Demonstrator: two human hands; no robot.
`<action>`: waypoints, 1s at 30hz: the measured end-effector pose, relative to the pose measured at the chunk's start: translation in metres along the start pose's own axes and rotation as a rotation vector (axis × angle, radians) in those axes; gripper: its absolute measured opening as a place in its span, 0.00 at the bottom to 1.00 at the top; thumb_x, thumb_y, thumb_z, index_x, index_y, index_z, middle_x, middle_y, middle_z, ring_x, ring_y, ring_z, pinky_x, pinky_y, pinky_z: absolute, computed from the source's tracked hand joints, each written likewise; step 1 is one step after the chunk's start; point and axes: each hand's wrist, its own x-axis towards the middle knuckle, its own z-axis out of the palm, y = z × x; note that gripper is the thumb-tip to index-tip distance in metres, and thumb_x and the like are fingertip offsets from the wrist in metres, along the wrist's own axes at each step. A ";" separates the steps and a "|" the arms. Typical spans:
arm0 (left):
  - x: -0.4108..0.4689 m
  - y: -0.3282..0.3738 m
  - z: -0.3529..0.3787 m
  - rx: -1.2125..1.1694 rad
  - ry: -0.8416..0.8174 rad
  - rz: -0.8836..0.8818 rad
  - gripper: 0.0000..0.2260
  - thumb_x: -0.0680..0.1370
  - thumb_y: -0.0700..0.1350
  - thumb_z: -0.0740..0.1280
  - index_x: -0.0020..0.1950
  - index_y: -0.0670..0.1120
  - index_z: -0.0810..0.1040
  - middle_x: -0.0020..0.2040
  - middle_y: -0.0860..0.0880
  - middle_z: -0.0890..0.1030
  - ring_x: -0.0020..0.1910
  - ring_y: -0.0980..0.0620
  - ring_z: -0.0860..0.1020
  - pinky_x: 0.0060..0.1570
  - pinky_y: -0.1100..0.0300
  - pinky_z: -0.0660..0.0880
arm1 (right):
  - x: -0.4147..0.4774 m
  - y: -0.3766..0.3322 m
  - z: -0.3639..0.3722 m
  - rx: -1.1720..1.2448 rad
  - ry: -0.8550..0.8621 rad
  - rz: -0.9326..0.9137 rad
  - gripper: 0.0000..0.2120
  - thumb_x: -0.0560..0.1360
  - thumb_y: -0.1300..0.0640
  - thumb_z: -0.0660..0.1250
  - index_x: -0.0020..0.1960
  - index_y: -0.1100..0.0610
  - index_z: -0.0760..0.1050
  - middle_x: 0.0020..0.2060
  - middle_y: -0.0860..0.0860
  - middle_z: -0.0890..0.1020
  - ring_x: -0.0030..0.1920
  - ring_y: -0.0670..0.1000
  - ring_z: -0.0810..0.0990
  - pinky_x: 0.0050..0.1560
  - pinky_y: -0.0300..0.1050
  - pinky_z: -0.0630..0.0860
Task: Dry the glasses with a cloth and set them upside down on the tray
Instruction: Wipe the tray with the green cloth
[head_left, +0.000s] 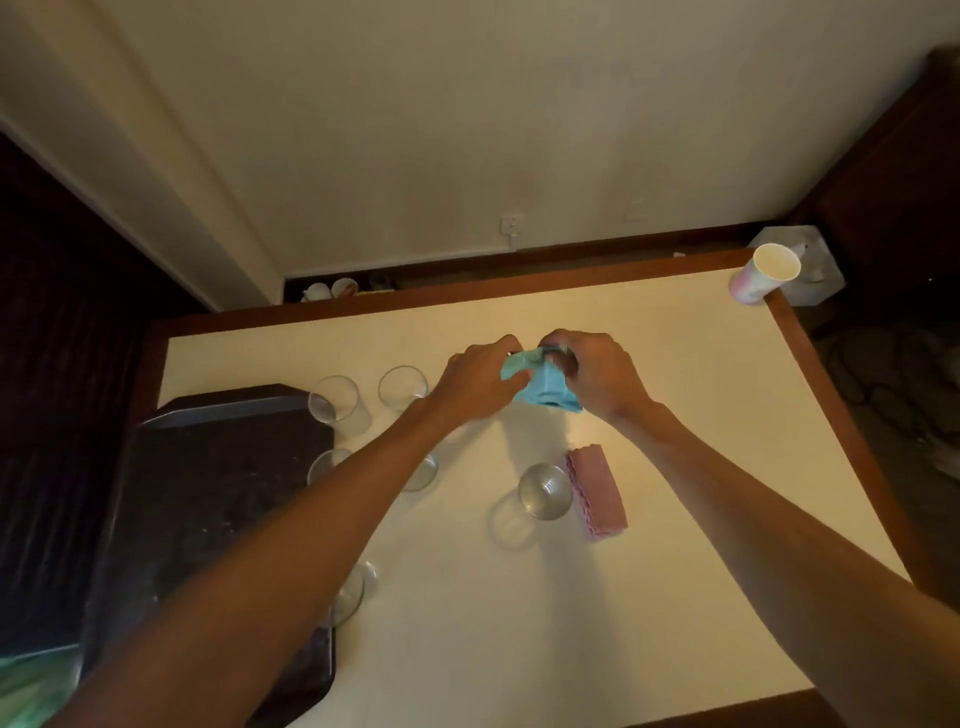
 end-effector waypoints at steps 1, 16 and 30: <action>-0.010 0.002 -0.014 -0.052 0.022 -0.001 0.16 0.81 0.54 0.69 0.63 0.46 0.75 0.54 0.45 0.83 0.50 0.42 0.80 0.52 0.48 0.77 | 0.002 -0.011 -0.011 0.052 -0.003 -0.021 0.08 0.80 0.56 0.64 0.55 0.53 0.81 0.47 0.50 0.86 0.45 0.53 0.82 0.47 0.49 0.78; -0.246 -0.063 -0.180 -0.690 0.326 -0.225 0.12 0.74 0.48 0.79 0.53 0.44 0.86 0.48 0.46 0.87 0.44 0.54 0.84 0.45 0.59 0.81 | -0.017 -0.234 -0.025 0.506 -0.148 -0.222 0.07 0.74 0.54 0.75 0.47 0.57 0.82 0.37 0.45 0.83 0.36 0.42 0.78 0.39 0.39 0.73; -0.325 -0.266 -0.188 -0.666 0.488 -0.538 0.10 0.83 0.48 0.69 0.61 0.46 0.80 0.52 0.48 0.82 0.49 0.52 0.81 0.47 0.57 0.80 | 0.004 -0.377 0.157 0.385 -0.385 -0.034 0.08 0.76 0.55 0.73 0.53 0.57 0.83 0.47 0.48 0.83 0.47 0.45 0.79 0.39 0.27 0.69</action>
